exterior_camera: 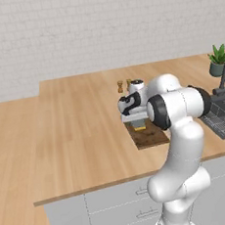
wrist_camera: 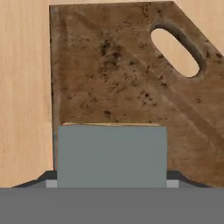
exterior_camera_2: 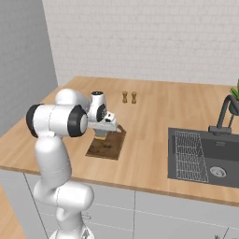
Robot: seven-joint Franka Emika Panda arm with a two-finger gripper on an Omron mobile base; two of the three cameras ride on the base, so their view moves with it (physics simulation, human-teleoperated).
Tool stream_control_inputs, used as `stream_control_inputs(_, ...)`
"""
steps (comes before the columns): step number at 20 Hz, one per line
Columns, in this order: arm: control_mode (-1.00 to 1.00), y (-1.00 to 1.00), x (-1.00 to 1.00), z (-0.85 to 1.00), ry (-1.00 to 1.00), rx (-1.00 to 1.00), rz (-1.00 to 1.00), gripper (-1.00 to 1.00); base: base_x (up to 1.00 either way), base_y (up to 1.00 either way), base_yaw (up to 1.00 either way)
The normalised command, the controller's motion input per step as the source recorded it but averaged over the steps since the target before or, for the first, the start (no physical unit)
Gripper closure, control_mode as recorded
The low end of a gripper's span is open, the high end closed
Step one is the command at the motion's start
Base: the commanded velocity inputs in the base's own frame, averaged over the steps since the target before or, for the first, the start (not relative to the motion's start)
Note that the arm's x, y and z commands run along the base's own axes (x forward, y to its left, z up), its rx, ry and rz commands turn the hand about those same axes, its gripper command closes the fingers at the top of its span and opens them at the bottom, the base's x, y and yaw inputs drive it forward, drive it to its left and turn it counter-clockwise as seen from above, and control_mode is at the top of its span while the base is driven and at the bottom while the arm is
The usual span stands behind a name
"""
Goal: Pick up the sponge from the counter and clean the cutting board by briefly scrubbing or pressing down on the cutting board. Once finished, release the sponge.
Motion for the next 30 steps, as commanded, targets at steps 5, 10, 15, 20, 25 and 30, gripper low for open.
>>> stream_control_inputs(5, -1.00, 0.20, 0.89, -0.02, 0.01, 0.00, 0.02, 1.00, 0.00, 0.00, 0.00)
stream_control_inputs(10, -1.00, 0.10, 0.52, -0.11, 0.00, -0.01, -0.05, 1.00, 0.00, 0.00, 0.00)
stream_control_inputs(15, -1.00, 0.00, 0.08, -0.16, -0.02, 0.00, -0.05, 1.00, 0.00, 0.00, 0.00)
stream_control_inputs(20, -1.00, 0.00, 0.00, -0.30, -0.14, 0.00, -0.03, 1.00, 0.00, 0.00, 0.00)
stream_control_inputs(25, -1.00, 0.00, -0.11, -0.39, -0.17, 0.00, -0.02, 1.00, 0.00, 0.00, 0.00)
stream_control_inputs(30, -1.00, 0.00, -0.21, -0.24, -0.10, 0.00, 0.00, 1.00, 0.00, 0.00, 0.00)
